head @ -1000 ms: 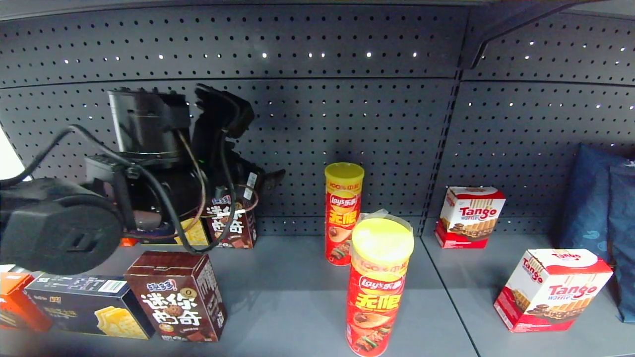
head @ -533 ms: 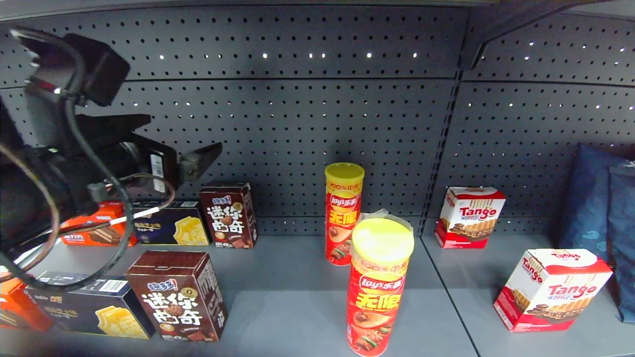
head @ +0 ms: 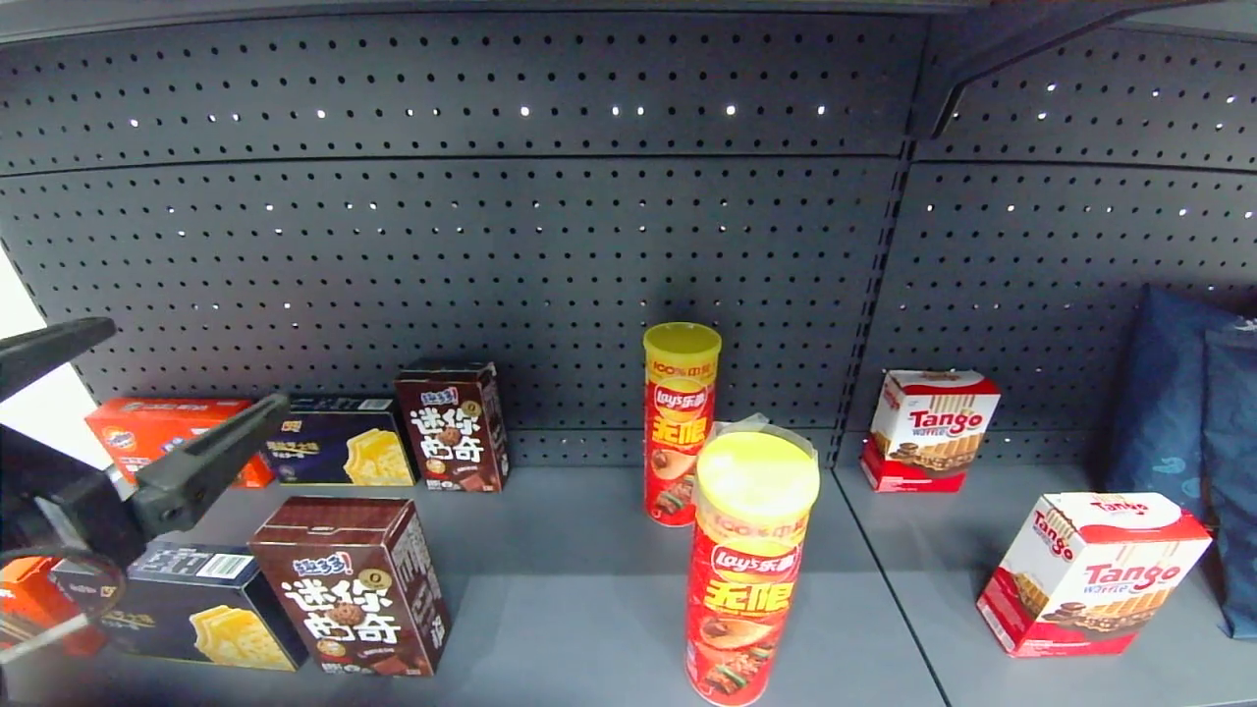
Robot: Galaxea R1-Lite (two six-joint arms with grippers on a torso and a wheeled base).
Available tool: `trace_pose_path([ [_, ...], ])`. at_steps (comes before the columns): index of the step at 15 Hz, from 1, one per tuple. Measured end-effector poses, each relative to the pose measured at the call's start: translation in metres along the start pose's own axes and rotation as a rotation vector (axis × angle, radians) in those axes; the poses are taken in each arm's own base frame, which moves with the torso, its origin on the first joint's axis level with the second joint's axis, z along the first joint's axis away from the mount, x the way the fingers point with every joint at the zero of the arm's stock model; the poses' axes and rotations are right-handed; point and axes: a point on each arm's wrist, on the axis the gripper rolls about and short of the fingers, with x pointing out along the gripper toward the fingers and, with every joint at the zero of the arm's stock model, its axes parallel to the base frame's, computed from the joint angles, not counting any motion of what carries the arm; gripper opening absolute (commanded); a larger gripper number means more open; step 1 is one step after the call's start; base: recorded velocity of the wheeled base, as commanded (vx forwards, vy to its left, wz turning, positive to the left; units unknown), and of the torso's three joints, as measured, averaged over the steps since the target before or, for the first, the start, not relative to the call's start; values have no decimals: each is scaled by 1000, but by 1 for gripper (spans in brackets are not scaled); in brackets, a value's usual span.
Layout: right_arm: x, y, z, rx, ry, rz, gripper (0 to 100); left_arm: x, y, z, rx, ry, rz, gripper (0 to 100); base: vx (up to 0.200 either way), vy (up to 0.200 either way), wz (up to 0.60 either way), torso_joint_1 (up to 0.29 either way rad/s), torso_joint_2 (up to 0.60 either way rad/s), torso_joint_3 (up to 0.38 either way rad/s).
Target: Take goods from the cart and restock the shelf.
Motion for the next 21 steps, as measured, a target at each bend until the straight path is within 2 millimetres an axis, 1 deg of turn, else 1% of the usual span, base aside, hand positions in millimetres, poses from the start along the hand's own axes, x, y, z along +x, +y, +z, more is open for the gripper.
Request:
trace_pose_path([
  [1, -4, 0, 16, -2, -31, -2, 100, -5, 1, -2, 2, 8, 0, 100, 0, 0, 0, 0, 0, 0],
  [3, -10, 0, 63, -39, -52, 28, 100, -12, 0, -8, 11, 56, -13, 100, 0, 0, 0, 0, 0, 0],
  [4, -8, 0, 86, -63, -33, 60, 100, -14, 1, -8, 8, 51, -11, 100, 0, 0, 0, 0, 0, 0],
  [6, 13, 0, 125, -98, 44, 170, 100, -16, 1, -8, -2, 46, -14, 100, 0, 0, 0, 0, 0, 0],
  [8, 45, 5, 151, -121, 141, 297, 100, -17, 1, -8, -9, 42, -13, 100, 0, 0, 0, 0, 0, 0],
  [10, 83, 16, 159, -140, 243, 399, 100, -17, 1, -7, -10, 39, -13, 100, 0, 0, 0, 0, 0, 0],
  [11, 103, 24, 158, -149, 286, 443, 100, -17, 2, -6, -11, 36, -12, 100, 0, 0, 0, 0, 0, 0],
  [13, 138, 42, 153, -161, 334, 498, 100, -16, 2, -6, -11, 37, -10, 100, 0, 0, 0, 0, 0, 0],
  [15, 167, 59, 140, -176, 397, 531, 100, -16, 1, -7, -11, 44, -10, 100, 0, 0, 0, 0, 0, 0],
  [17, 186, 76, 129, -198, 460, 577, 100, -16, 1, -8, -10, 47, -10, 100, 0, 0, 0, 0, 0, 0],
  [21, 203, 105, 119, -242, 522, 647, 100, -16, 0, -10, -9, 55, -12, 100, 0, 0, 0, 0, 0, 0],
])
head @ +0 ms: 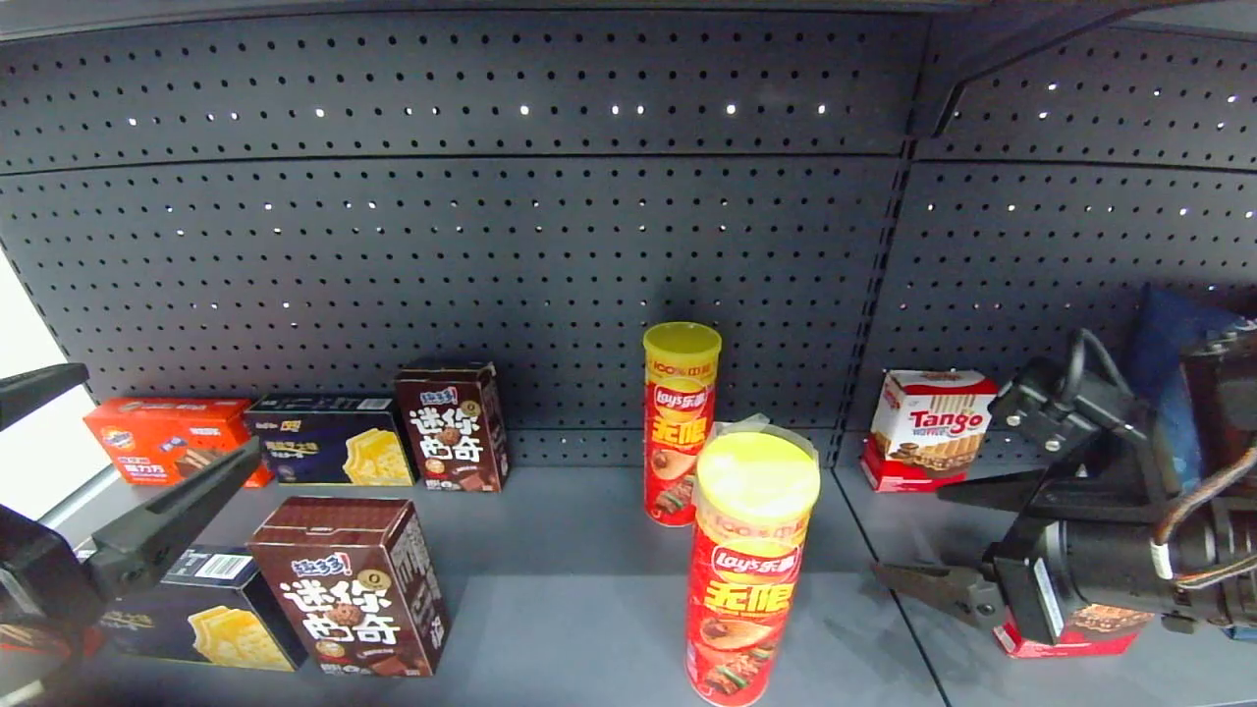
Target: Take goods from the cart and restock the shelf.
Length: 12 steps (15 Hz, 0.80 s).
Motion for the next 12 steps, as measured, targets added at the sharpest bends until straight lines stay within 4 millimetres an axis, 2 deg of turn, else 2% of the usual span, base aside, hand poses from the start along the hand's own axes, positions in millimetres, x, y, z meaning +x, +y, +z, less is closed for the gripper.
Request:
trace_pose_path([
  [12, 48, 19, -3, -46, 128, 94, 100, 0, -2, -6, -80, 22, -3, 100, 0, 0, 0, 0, 0, 0],
])
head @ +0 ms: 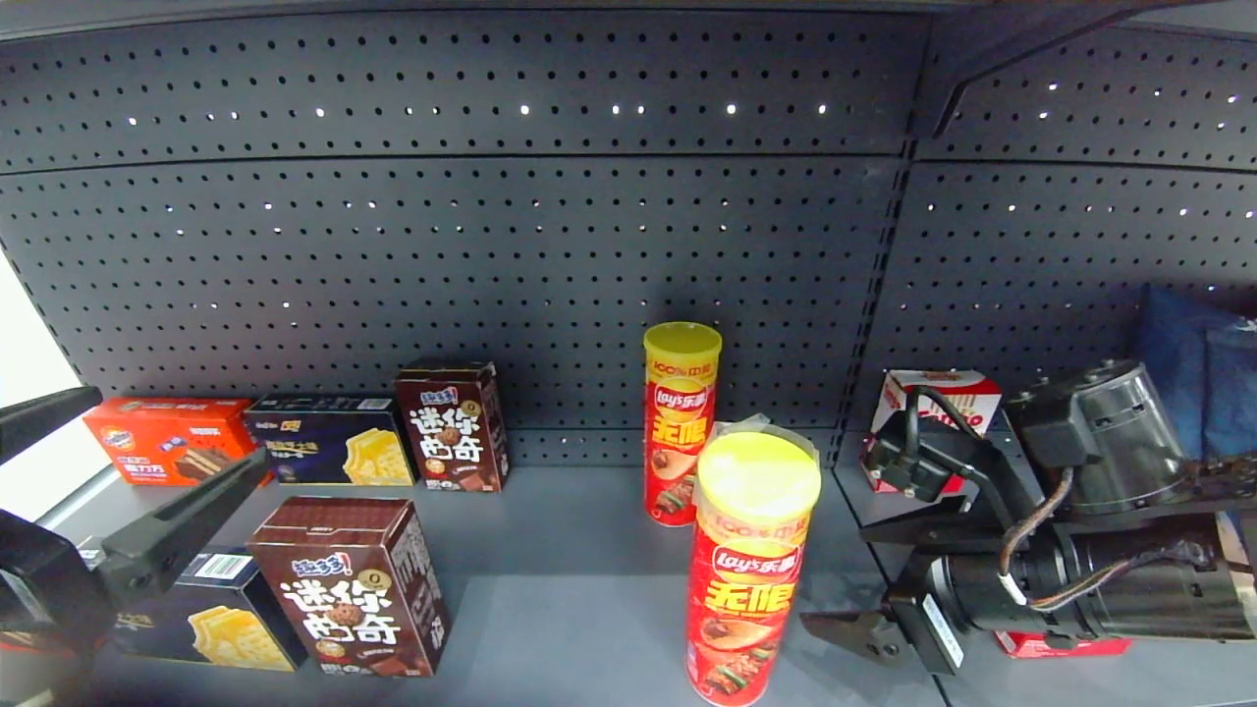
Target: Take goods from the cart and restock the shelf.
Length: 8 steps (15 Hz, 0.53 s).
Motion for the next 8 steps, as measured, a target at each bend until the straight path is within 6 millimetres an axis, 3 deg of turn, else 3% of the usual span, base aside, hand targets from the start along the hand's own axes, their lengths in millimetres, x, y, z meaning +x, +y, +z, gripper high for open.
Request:
trace_pose_path([
  [8, 21, -2, 10, -3, 22, 6, 100, 0, -1, -5, -19, 18, -3, 100, 0, 0, 0, 0, 0, 0],
])
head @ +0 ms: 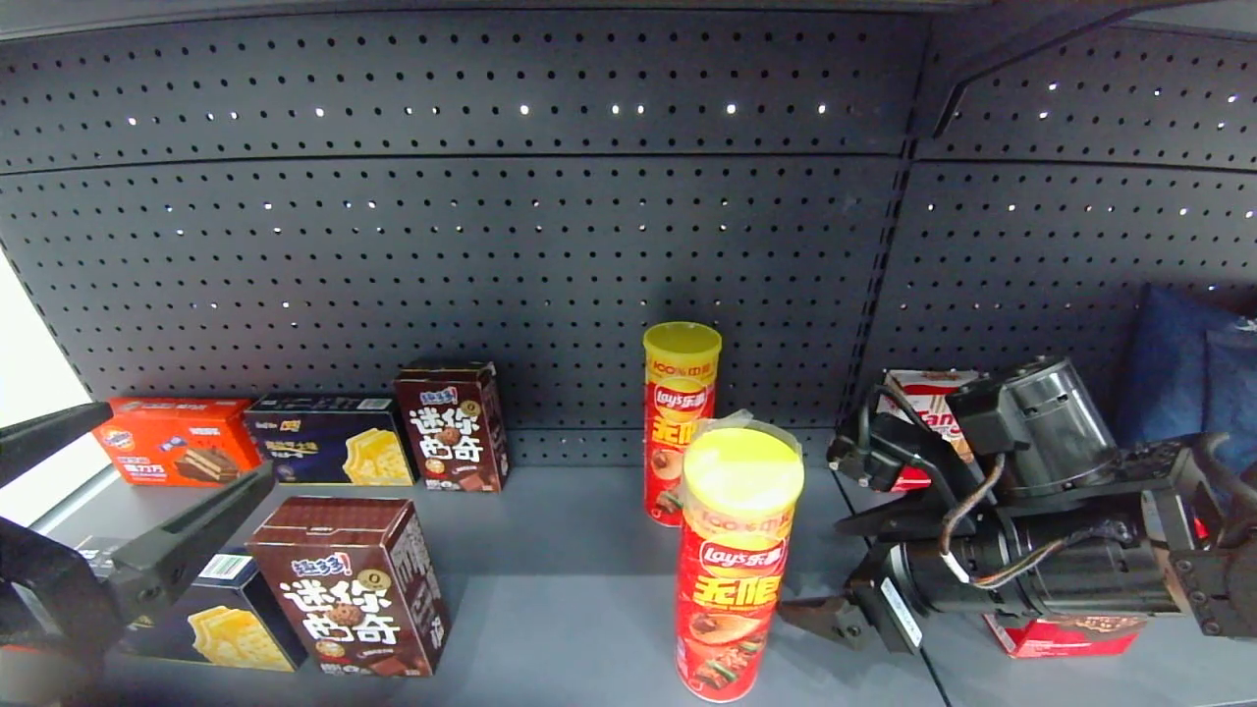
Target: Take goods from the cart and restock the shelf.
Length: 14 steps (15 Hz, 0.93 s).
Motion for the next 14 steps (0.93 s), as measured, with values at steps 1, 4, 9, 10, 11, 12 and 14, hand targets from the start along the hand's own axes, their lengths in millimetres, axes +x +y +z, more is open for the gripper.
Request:
trace_pose_path([
  [1, 2, 1, 1, -1, 3, 3, 100, 0, 0, 0, 0, 0, 0, 100, 0, 0, 0, 0, 0, 0],
  [4, 9, 2, 3, -7, 12, 11, 100, 0, 0, -1, -17, 1, -1, 100, 0, 0, 0, 0, 0, 0],
  [9, 17, 5, 4, -14, 26, 21, 100, 0, 0, -1, -22, 2, -1, 100, 0, 0, 0, 0, 0, 0],
  [10, 18, 5, 4, -14, 30, 22, 100, 0, 0, -1, -21, 4, -1, 100, 0, 0, 0, 0, 0, 0],
  [11, 19, 5, 4, -14, 32, 23, 100, 0, -1, -3, -28, 11, -2, 100, 0, 0, 0, 0, 0, 0],
  [12, 21, 5, 4, -14, 35, 24, 100, 0, -1, -6, -34, 20, -4, 100, 0, 0, 0, 0, 0, 0],
  [14, 22, 5, 3, -14, 39, 24, 100, 0, -1, -10, -35, 31, -6, 100, 0, 0, 0, 0, 0, 0],
])
